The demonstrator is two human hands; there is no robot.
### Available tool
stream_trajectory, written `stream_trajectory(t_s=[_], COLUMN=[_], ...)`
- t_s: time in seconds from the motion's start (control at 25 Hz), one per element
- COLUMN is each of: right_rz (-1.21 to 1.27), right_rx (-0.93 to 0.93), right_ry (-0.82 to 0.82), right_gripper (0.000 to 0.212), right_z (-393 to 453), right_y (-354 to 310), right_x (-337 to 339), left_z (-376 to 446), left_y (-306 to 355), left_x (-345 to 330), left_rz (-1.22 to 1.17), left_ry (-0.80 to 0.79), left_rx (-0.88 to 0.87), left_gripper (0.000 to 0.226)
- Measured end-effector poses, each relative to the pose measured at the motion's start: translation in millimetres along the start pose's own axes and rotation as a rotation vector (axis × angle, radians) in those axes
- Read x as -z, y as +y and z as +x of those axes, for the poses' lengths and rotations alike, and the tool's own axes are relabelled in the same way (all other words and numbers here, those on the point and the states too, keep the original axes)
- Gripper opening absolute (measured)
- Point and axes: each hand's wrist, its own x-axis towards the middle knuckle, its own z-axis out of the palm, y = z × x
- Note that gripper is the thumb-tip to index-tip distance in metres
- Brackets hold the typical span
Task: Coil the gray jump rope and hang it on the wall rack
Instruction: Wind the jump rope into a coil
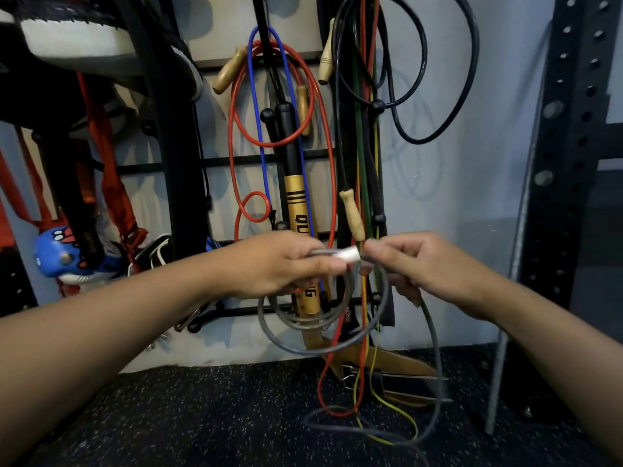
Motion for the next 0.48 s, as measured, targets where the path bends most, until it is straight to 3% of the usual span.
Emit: stream_trajectory(t_s=[0.12, 0.2, 0.32, 0.4, 0.48], right_rz=[0.212, 0.305, 0.436, 0.540, 0.618], right_rx=[-0.046, -0.051, -0.066, -0.100, -0.146], right_ry=[0.070, 0.051, 0.014, -0.017, -0.026], right_gripper=[0.053, 0.067, 0.097, 0.096, 0.081], right_z=[-5, -6, -6, -3, -1], right_y=[11, 18, 22, 19, 12], right_x=[-1, -15, -48, -72, -91], left_z=[-7, -7, -1, 5, 11], left_y=[-9, -9, 2, 12, 20], left_x=[-8, -21, -43, -55, -65], left_rz=[-0.634, -0.936, -1.185, -1.301, -1.377], left_ry=[0.259, 0.449, 0.702, 0.824, 0.921], left_rx=[-0.042, -0.076, -0.131, -0.131, -0.095], left_gripper=[0.035, 0.035, 0.027, 0.027, 0.030])
